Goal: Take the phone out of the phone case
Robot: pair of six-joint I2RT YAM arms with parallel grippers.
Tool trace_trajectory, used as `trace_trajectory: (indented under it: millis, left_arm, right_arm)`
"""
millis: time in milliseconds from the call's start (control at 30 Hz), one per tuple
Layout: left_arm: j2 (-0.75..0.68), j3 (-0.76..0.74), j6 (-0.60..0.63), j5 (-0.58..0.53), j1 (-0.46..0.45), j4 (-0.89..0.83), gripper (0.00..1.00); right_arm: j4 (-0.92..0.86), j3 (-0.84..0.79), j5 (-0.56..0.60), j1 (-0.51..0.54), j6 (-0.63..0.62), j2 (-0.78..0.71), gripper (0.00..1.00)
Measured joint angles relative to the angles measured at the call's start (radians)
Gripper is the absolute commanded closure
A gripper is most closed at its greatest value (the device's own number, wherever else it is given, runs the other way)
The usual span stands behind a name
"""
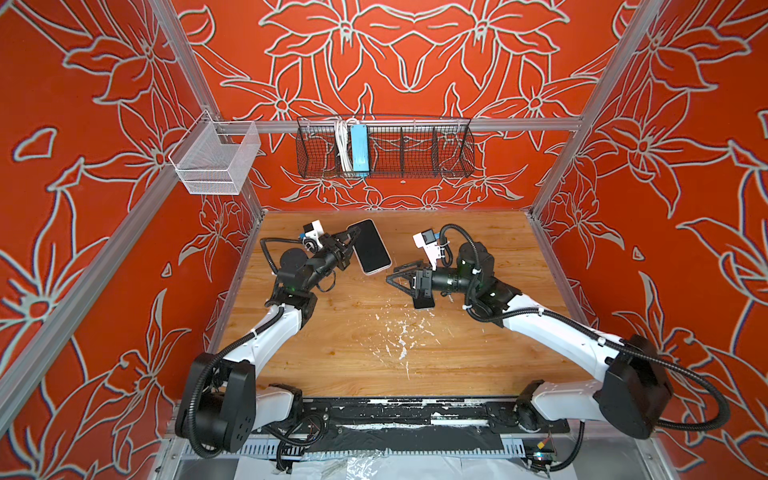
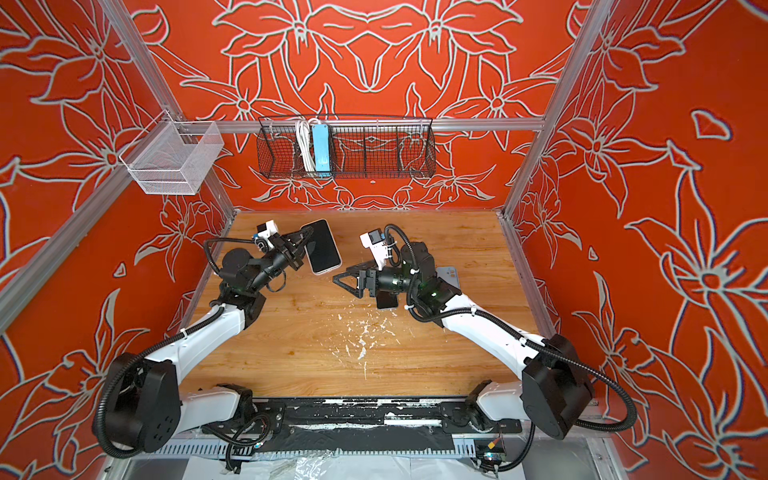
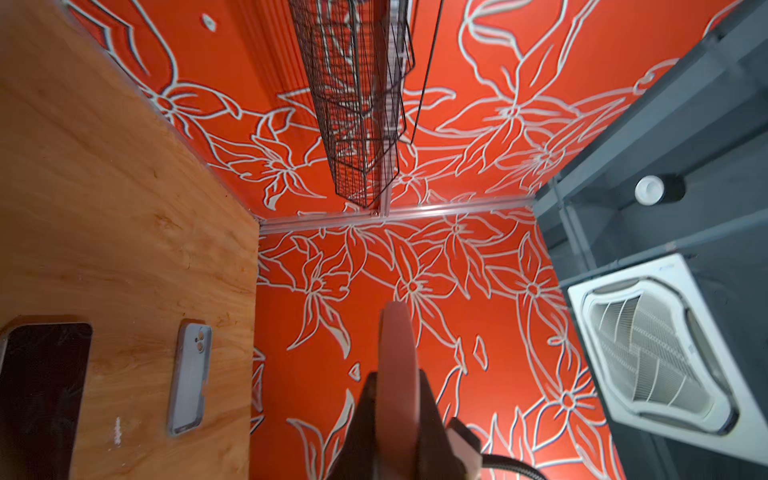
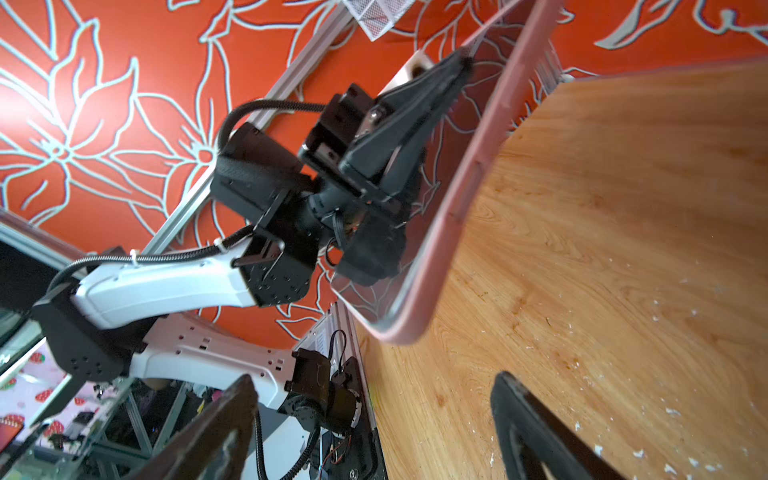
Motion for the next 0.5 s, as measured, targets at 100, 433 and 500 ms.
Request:
trace_trajectory:
  millis: [100, 433, 500]
  left_arm:
    - [0.062, 0.123, 0.088, 0.133, 0.001, -0.043, 1.00]
    - [0.247, 0.347, 0.232, 0.504, 0.001, -0.060, 1.00]
    - [0.261, 0.354, 0.248, 0.550, 0.001, -0.060, 1.00]
  right_arm:
    - [-0.123, 0.060, -0.048, 0.000, -0.114, 0.000, 0.15]
    - [-0.573, 0.238, -0.058, 0.000, -0.490, 0.011, 0.35]
    - [-0.627, 0.257, -0.047, 0.000, -0.531, 0.016, 0.36]
